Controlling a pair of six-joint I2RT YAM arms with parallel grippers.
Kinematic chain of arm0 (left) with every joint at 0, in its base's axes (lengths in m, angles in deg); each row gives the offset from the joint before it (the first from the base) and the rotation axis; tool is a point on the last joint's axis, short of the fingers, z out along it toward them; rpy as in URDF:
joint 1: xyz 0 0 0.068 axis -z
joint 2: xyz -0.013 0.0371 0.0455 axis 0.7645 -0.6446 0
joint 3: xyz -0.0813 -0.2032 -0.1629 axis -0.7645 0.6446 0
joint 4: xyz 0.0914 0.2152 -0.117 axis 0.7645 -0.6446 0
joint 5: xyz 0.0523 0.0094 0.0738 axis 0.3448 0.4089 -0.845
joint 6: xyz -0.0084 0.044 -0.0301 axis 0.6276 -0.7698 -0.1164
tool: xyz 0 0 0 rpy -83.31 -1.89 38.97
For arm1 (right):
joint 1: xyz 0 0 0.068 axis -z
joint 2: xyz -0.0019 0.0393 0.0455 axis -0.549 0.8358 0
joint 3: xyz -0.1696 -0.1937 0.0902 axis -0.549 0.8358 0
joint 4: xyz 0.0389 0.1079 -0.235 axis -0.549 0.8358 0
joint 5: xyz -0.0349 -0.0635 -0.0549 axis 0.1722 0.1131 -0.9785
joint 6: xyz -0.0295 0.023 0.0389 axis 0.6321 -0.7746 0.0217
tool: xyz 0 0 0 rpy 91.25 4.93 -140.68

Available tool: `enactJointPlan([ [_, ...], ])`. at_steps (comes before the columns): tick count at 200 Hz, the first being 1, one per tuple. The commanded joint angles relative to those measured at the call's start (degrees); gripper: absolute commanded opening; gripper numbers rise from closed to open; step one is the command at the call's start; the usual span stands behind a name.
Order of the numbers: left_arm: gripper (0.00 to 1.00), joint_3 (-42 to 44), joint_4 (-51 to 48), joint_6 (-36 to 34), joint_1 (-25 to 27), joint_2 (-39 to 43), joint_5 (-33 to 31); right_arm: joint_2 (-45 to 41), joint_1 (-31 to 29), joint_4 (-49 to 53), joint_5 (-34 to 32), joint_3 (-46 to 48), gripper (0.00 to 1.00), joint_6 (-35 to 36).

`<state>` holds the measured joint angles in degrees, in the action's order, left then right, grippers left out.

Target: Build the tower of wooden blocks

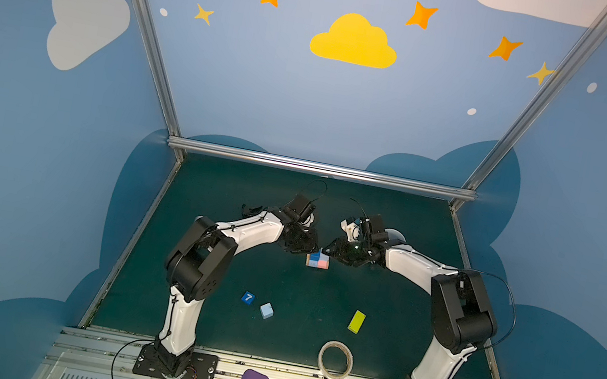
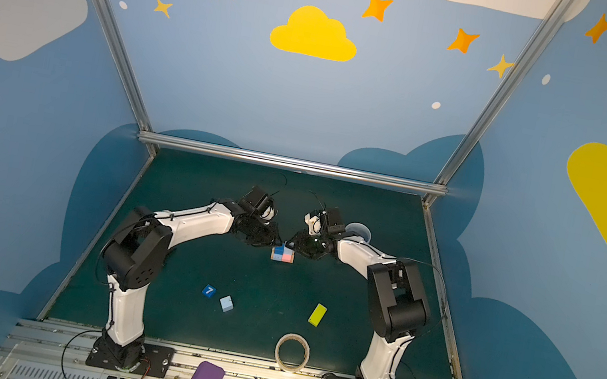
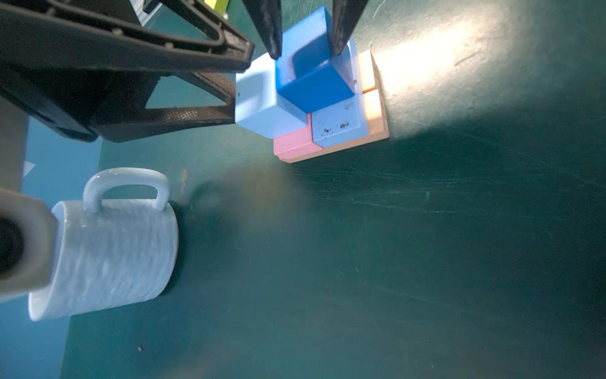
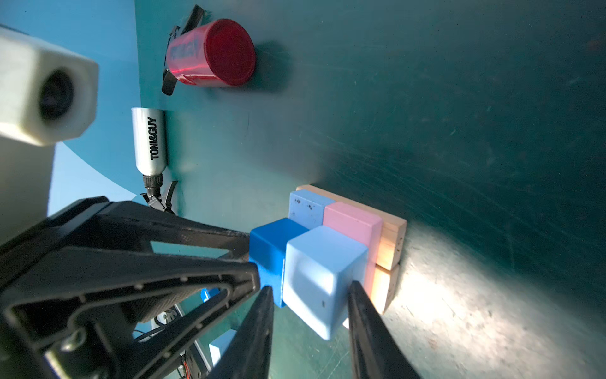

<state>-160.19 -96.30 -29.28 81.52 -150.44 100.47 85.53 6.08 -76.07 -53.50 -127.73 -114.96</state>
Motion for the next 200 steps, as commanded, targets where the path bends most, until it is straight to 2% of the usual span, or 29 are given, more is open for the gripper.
enactJointPlan([
  [1, 0.28, -1.3, -1.5, 0.0, -0.2, -0.8, -0.7, -1.1, -0.2, -0.1, -0.8, 0.7, 0.4, 0.0],
  [74, 0.38, -2.7, -3.2, -1.1, -0.7, 2.0, -2.9, -4.8, 0.4, 3.2, -3.4, 0.2, 0.54, 1.4],
  [108, 0.39, -2.4, -3.5, -1.4, -1.1, 5.3, -3.8, -5.6, 0.9, 5.3, -4.1, -2.4, 0.54, 2.8],
  [126, 0.39, -1.4, -3.5, -1.4, -1.2, 7.3, -4.3, -3.9, 1.0, 7.3, -4.0, -5.9, 0.47, 3.8],
  [144, 0.39, 0.0, -3.4, -1.2, -1.2, 9.2, -5.1, -1.2, 1.0, 9.6, -3.5, -10.1, 0.29, 5.1],
  [161, 0.39, 1.5, -3.1, -0.9, -1.2, 11.1, -5.7, 1.7, 1.0, 12.3, -3.5, -13.9, 0.08, 6.1],
  [170, 0.39, 2.3, -2.9, -0.6, -1.2, 11.9, -5.7, 3.2, 0.9, 13.9, -3.8, -15.9, 0.0, 6.8],
  [200, 0.4, 3.9, -2.7, 0.1, -1.2, 13.3, -6.2, 7.7, 0.8, 19.4, -3.9, -21.7, 0.0, 8.8],
])
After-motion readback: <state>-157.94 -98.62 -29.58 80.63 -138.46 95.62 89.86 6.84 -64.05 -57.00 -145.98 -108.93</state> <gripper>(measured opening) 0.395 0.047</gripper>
